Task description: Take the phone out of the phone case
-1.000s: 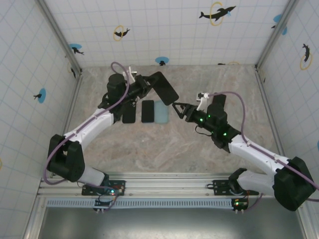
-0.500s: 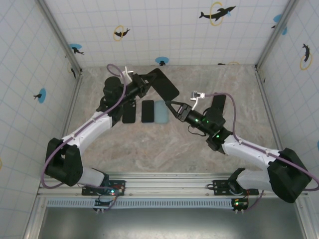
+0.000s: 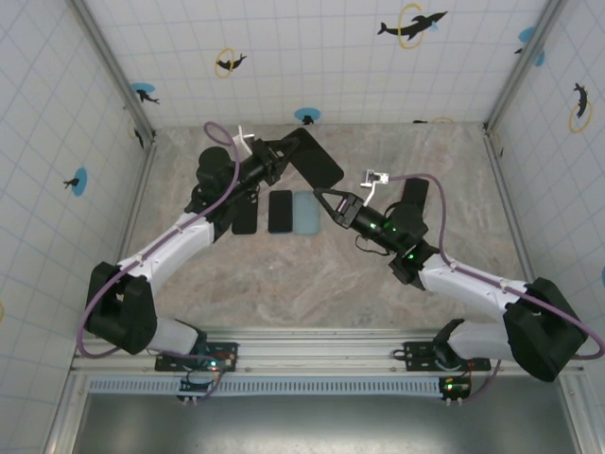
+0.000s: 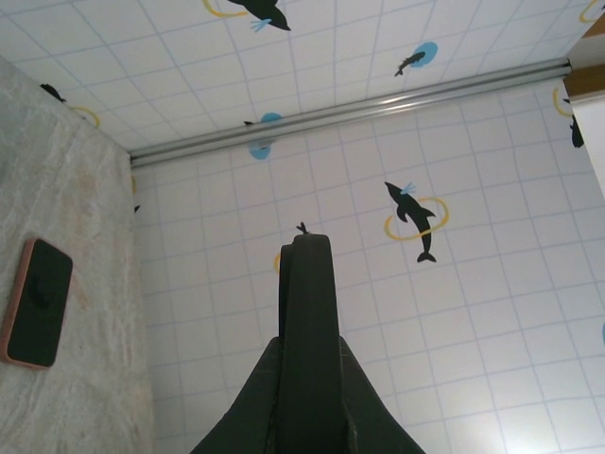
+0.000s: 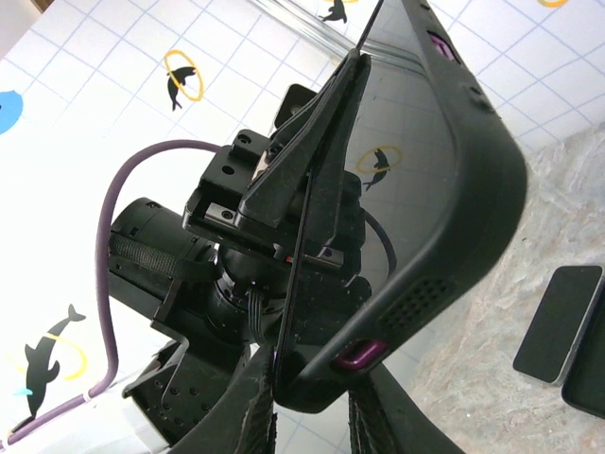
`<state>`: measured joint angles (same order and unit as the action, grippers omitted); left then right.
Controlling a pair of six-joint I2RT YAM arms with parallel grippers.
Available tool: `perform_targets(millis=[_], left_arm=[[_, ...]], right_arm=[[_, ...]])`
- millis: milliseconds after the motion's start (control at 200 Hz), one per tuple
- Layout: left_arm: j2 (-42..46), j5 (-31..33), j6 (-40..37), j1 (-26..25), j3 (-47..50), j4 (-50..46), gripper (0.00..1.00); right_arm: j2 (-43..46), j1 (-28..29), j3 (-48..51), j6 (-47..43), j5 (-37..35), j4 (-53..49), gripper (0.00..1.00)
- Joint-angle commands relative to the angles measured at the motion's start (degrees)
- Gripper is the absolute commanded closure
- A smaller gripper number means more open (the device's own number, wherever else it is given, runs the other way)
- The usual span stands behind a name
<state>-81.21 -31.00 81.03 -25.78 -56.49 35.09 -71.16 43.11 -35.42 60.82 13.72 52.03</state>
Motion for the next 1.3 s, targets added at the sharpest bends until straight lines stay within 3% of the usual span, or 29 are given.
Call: perform_targets(millis=[0,365,791,1296], left_arm=[[2.2,-0.2,2.4,-0.3,0.1,5.6,1.0],[3.2,-0.1,8.2,-0.7,3.0,9.8,1.0],[5.7,-0.1,18.4,-2.1,5.6,16.6,1.0],[6.6,-1.6,19.4,-2.3,4.0,16.9,1.0]], right_arm=[[-0.3,-0.2,-2.5,-1.0,0.7,2.2,0.77],[-0.5,-1.9,-1.9,-3.1,1.6,-0.9,0.85],[0.1,-5.3,1.1,-9.8,-1.9,-13.2,0.92],[-1.4,-6.7,5.1,-9.1,-2.0,-17.4,0.94]])
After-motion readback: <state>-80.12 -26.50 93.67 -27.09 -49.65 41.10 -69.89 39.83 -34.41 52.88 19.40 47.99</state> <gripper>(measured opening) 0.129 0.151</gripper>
